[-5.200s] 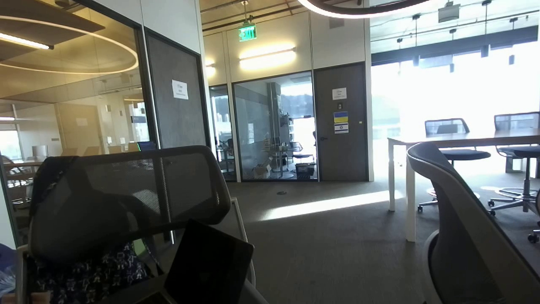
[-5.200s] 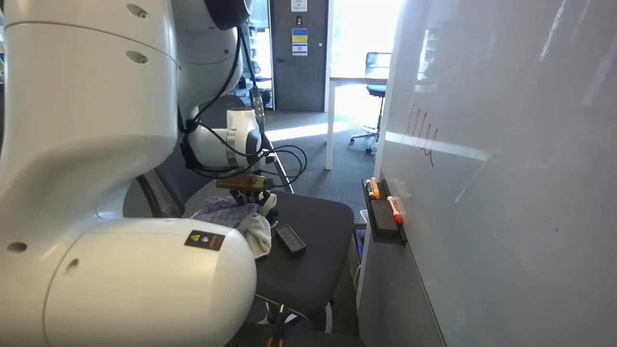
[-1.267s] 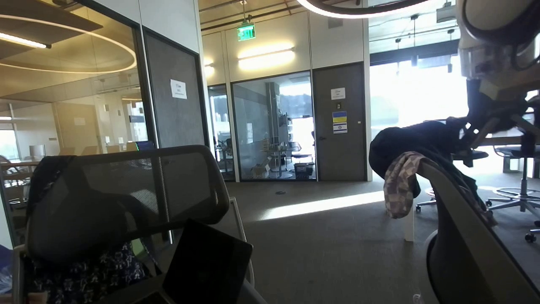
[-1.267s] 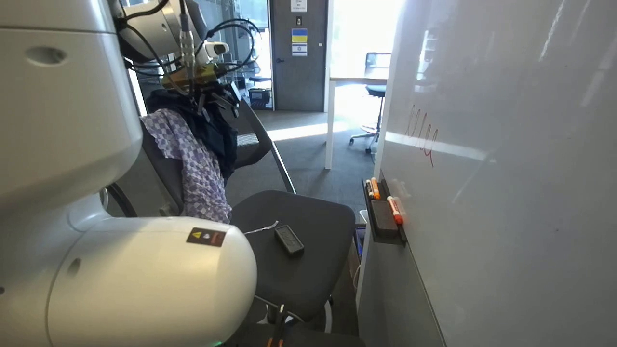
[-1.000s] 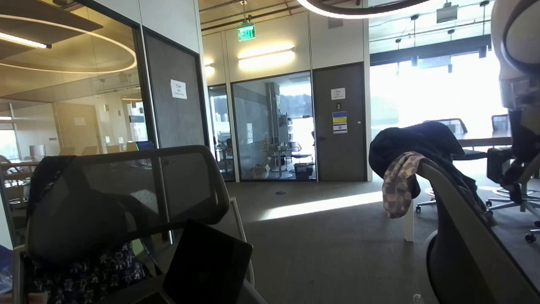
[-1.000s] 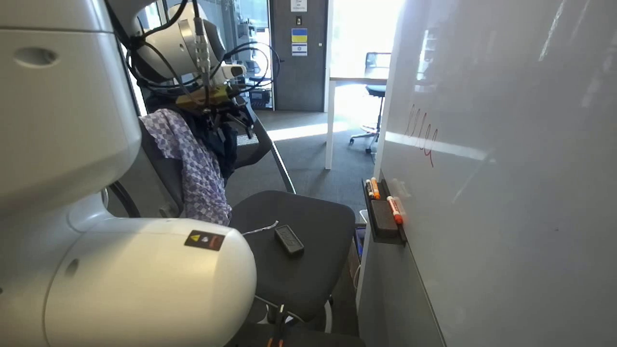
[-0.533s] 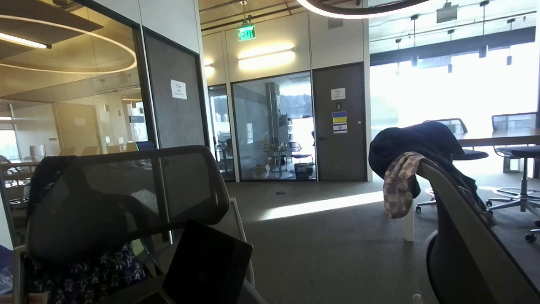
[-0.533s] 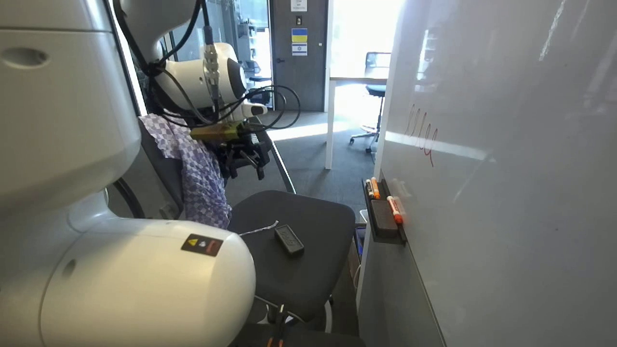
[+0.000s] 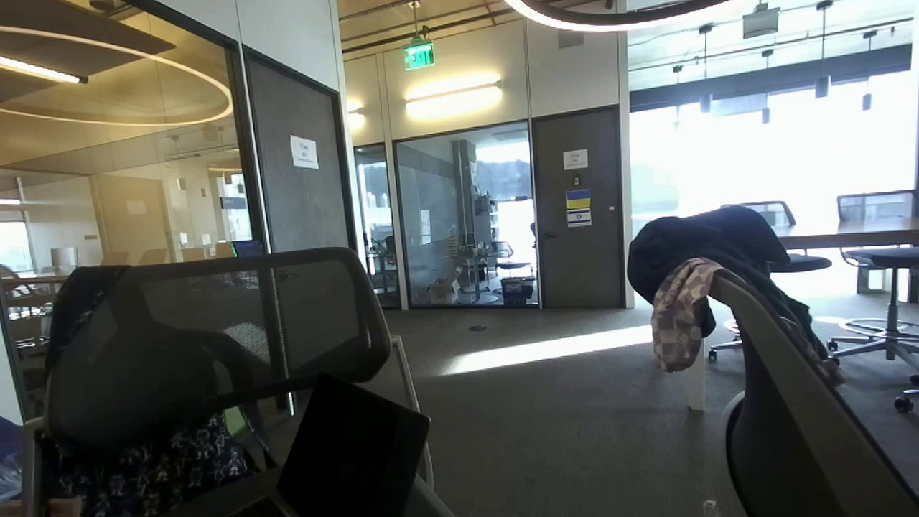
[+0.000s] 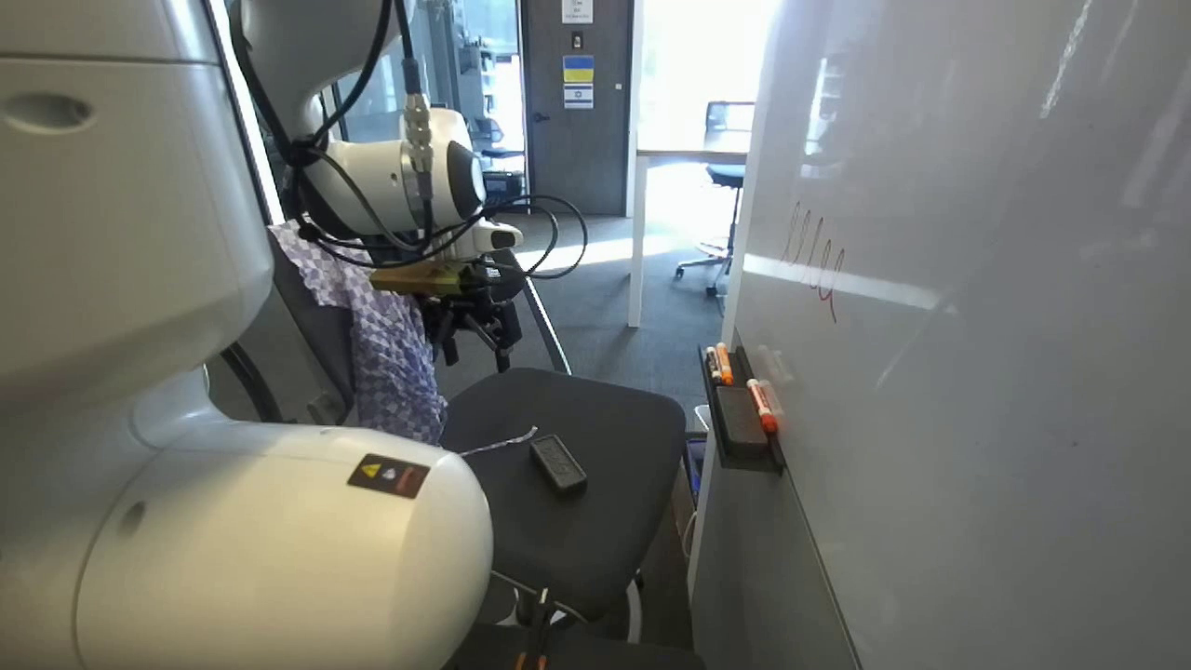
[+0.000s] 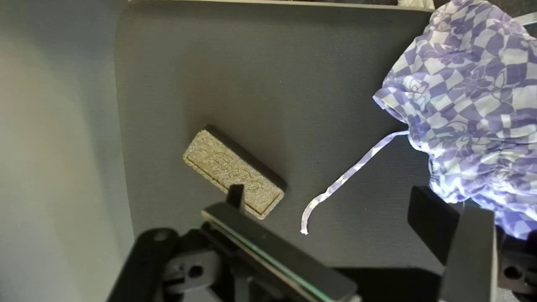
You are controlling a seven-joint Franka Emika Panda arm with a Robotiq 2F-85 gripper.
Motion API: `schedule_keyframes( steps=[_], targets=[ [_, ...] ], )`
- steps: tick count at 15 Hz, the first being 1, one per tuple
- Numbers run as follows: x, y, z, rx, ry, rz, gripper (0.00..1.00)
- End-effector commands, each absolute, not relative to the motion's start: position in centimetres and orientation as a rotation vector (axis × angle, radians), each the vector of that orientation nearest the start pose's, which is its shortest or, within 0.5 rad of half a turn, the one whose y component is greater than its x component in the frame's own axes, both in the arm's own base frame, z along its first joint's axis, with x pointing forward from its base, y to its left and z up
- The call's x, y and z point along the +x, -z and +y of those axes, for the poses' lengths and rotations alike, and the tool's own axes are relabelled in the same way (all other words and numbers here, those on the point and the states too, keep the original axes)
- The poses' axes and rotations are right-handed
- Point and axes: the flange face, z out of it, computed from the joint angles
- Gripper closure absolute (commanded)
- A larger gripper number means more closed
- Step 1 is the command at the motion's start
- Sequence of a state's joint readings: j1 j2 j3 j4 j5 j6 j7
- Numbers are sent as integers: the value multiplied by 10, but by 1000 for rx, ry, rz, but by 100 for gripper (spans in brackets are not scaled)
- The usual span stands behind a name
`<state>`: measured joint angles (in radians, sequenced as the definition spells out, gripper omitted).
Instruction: Put the clothes on the seat on the backrest of the chair and put the duster on the holder of the whiteboard
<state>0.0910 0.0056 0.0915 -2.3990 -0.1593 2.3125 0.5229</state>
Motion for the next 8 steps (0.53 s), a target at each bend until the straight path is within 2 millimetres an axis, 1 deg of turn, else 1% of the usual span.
schedule_keyframes(
  steps=[1, 2, 3, 4, 6, 8],
  targets=[
    [475, -304, 83, -3312, -1, 368, 0],
    [481, -292, 78, -3354, -48, 341, 0],
    [483, -282, 72, -3386, -88, 310, 0],
    [482, -271, 66, -3411, -105, 229, 0],
    [482, -249, 53, -3485, -83, 95, 0],
    [487, -227, 35, -3528, -83, 11, 0]
  ],
)
